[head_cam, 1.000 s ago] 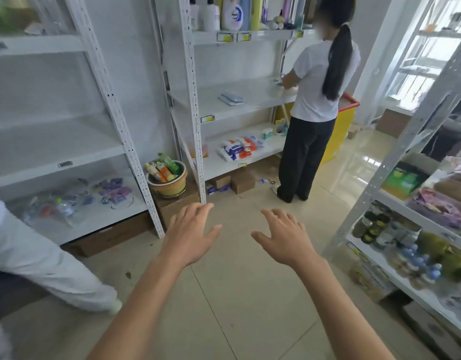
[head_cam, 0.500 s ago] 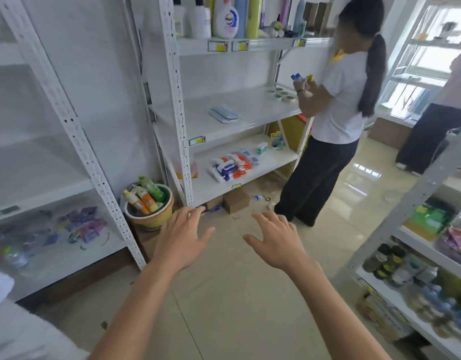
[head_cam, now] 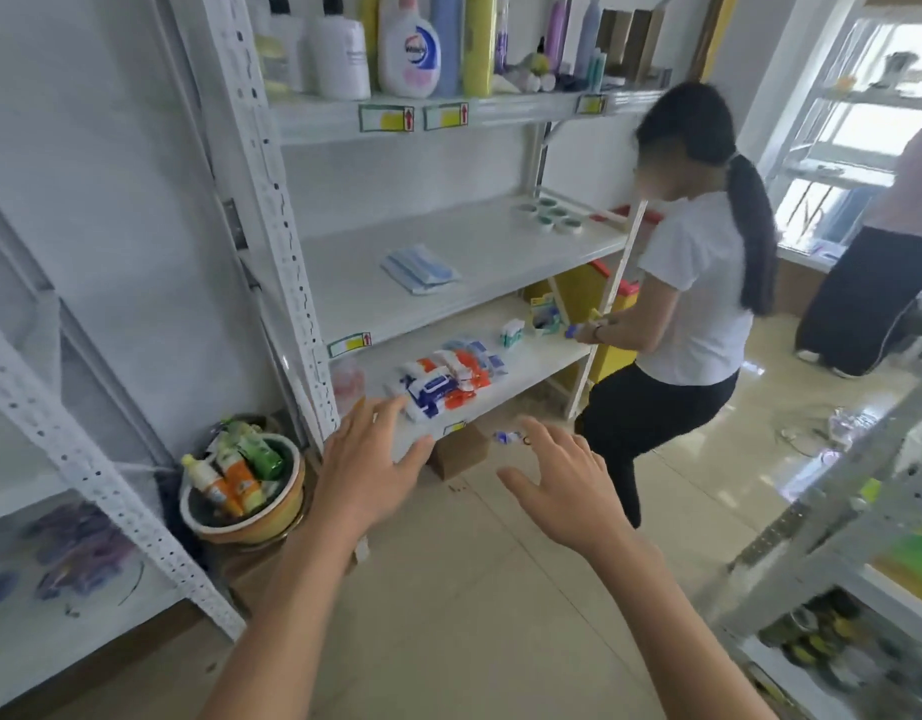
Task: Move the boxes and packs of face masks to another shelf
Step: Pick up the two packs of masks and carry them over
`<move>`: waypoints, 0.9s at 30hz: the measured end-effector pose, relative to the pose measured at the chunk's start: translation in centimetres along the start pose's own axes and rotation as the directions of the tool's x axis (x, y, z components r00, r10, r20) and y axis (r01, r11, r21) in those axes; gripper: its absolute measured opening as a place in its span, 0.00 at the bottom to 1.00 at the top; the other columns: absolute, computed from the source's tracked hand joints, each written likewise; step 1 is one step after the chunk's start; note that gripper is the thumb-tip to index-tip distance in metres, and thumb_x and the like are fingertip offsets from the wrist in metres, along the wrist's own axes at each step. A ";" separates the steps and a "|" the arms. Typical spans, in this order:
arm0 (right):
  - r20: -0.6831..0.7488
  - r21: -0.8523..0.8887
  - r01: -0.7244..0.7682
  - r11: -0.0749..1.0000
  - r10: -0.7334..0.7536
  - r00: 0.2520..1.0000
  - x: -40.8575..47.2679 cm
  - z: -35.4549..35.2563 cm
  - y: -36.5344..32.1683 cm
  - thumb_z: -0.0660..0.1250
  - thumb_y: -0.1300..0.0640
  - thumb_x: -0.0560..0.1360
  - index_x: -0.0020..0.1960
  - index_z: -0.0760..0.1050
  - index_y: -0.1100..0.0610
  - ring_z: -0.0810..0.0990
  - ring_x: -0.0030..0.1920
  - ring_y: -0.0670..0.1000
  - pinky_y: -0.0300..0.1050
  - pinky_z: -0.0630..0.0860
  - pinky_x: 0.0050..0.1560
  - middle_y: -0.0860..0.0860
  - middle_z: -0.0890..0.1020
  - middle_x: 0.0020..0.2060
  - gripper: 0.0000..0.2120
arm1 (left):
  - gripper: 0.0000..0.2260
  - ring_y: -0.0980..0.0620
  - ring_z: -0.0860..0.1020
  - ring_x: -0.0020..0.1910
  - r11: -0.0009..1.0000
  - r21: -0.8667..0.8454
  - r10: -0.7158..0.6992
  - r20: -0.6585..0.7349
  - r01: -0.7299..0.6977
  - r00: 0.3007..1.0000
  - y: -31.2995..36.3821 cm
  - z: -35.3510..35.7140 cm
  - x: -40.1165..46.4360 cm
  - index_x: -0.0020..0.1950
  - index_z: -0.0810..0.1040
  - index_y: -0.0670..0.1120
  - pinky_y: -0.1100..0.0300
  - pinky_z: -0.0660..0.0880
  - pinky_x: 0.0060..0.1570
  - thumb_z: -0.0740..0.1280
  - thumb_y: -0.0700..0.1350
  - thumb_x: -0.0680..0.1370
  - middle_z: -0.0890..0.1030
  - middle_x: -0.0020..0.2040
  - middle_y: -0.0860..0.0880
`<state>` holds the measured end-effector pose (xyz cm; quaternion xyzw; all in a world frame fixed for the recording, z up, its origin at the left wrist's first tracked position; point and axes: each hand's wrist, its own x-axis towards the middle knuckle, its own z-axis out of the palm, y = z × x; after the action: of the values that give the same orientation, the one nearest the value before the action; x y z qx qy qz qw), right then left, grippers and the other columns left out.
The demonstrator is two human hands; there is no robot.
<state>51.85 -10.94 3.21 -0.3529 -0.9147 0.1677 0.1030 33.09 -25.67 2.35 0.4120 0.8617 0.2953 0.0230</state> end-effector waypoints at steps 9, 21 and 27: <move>0.064 0.051 0.038 0.998 -0.041 0.997 14.2 0.6 0.5 0.59 0.35 0.77 0.78 0.58 0.44 0.66 0.73 0.57 0.58 0.64 0.71 0.49 0.69 0.74 0.33 | 0.27 0.46 0.60 0.79 0.999 0.041 -0.023 0.014 0.023 1.000 -1.7 1.9 11.7 0.77 0.62 0.55 0.40 0.64 0.74 0.60 0.63 0.80 0.65 0.78 0.49; 0.111 0.161 0.011 0.987 -0.029 0.993 32.3 2.7 -2.8 0.60 0.39 0.79 0.79 0.58 0.46 0.65 0.75 0.55 0.59 0.66 0.72 0.50 0.66 0.77 0.31 | 0.26 0.48 0.66 0.74 0.999 0.032 -0.009 0.014 0.009 1.000 -7.6 3.0 29.5 0.77 0.65 0.52 0.45 0.66 0.71 0.61 0.60 0.81 0.69 0.75 0.50; 0.127 0.222 -0.014 0.975 -0.014 0.992 40.4 3.6 -2.7 0.59 0.39 0.80 0.79 0.59 0.48 0.66 0.74 0.55 0.59 0.67 0.71 0.50 0.66 0.77 0.31 | 0.25 0.49 0.67 0.73 1.000 0.025 0.003 0.046 -0.004 0.999 -8.4 5.2 37.4 0.76 0.64 0.53 0.49 0.66 0.69 0.61 0.60 0.81 0.69 0.75 0.50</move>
<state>19.62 13.82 3.74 -0.3277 -0.8949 0.2912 0.0833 4.02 -0.16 1.27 0.4205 0.8639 0.2748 0.0370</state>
